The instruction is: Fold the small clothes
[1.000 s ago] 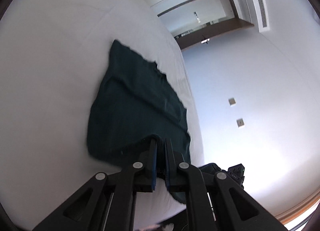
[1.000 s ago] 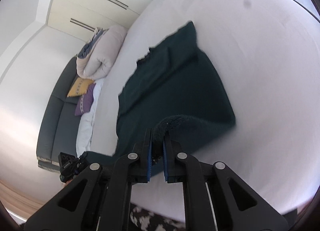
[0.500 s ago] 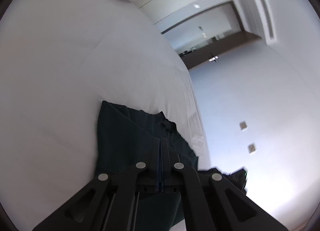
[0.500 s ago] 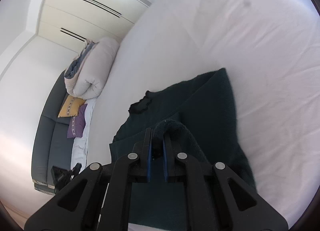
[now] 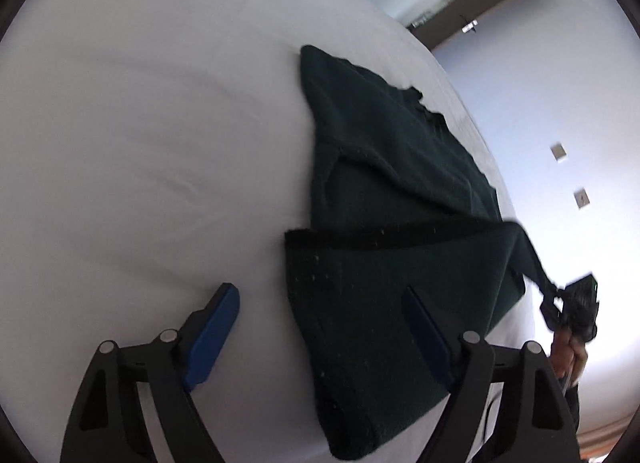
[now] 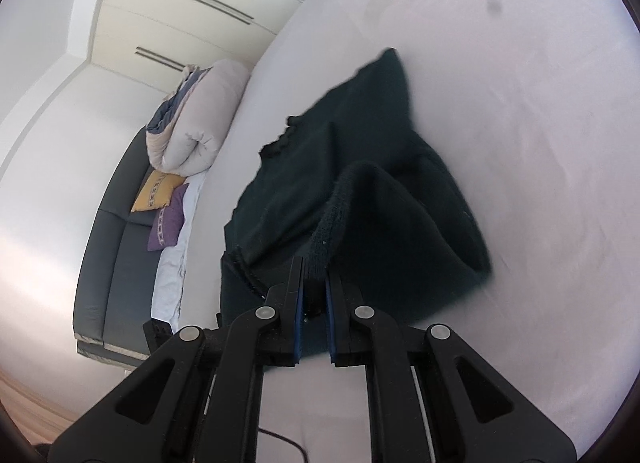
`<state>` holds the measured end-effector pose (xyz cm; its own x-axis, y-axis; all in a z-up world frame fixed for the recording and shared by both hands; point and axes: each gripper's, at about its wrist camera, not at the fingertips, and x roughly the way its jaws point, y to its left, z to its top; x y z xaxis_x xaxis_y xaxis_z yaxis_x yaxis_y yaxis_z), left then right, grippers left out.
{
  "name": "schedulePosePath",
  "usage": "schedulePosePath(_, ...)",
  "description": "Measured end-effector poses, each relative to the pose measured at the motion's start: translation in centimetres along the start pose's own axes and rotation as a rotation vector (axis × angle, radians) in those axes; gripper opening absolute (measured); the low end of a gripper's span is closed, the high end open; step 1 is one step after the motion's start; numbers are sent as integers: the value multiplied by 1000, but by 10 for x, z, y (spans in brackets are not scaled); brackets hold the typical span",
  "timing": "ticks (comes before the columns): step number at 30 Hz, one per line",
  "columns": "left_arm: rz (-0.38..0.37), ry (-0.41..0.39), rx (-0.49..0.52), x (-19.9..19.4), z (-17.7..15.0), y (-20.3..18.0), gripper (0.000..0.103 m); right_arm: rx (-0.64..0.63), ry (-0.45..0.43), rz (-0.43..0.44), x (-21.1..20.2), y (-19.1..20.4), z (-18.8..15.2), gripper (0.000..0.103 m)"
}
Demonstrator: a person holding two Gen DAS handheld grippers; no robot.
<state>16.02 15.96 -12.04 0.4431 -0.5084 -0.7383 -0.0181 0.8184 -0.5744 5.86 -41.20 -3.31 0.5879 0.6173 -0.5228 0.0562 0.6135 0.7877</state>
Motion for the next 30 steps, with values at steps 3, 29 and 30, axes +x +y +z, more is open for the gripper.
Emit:
schedulePosePath(3,13,10,5,13,15,-5,84,0,-11,2,-14,-7,-8,8)
schedulePosePath(29,230,-129,190,-5,-4,-39,18,-49,-31,-10,-45,8,-13,8)
schedulePosePath(30,232,-119,197,-3,-5,-41,51,-53,-29,-10,-45,8,-13,8)
